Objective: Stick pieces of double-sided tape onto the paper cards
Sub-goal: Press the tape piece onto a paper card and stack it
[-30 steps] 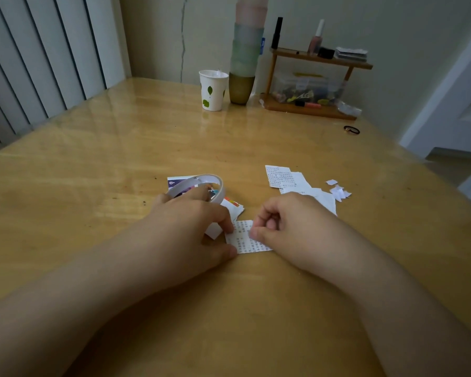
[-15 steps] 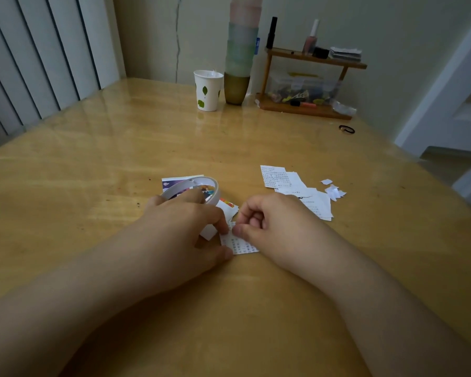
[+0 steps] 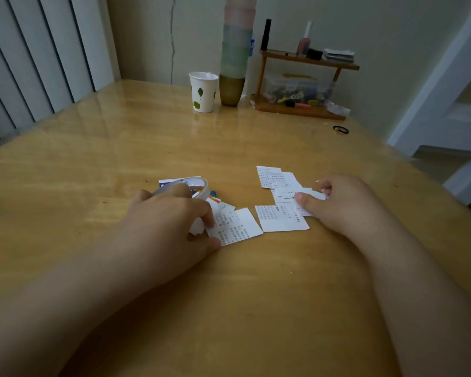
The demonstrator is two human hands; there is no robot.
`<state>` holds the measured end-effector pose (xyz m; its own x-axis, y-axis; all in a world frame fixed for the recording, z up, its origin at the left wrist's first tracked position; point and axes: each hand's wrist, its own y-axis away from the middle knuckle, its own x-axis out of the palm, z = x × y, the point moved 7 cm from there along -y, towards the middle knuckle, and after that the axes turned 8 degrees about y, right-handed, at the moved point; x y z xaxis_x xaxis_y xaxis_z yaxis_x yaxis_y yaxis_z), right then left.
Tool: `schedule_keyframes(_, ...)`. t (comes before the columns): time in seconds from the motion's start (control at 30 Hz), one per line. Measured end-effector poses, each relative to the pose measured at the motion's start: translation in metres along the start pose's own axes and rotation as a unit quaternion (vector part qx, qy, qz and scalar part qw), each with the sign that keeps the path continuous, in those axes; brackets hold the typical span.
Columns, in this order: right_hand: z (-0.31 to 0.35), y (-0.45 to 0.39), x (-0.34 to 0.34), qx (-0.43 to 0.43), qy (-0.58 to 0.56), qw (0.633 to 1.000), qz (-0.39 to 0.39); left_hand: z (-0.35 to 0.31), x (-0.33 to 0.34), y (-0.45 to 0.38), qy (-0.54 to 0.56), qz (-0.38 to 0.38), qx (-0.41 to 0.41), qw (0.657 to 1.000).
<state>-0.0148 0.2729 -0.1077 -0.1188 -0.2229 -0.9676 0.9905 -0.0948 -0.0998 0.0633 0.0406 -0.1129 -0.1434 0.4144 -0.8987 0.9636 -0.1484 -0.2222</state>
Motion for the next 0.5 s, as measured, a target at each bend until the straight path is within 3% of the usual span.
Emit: schedule_keyframes(0.5, 0.017, -0.001, 0.016, -0.052, -0.034, 0.998, 0.01, 0.014, -0.006, -0.005, -0.035, -0.057, -0.035, 0.997)
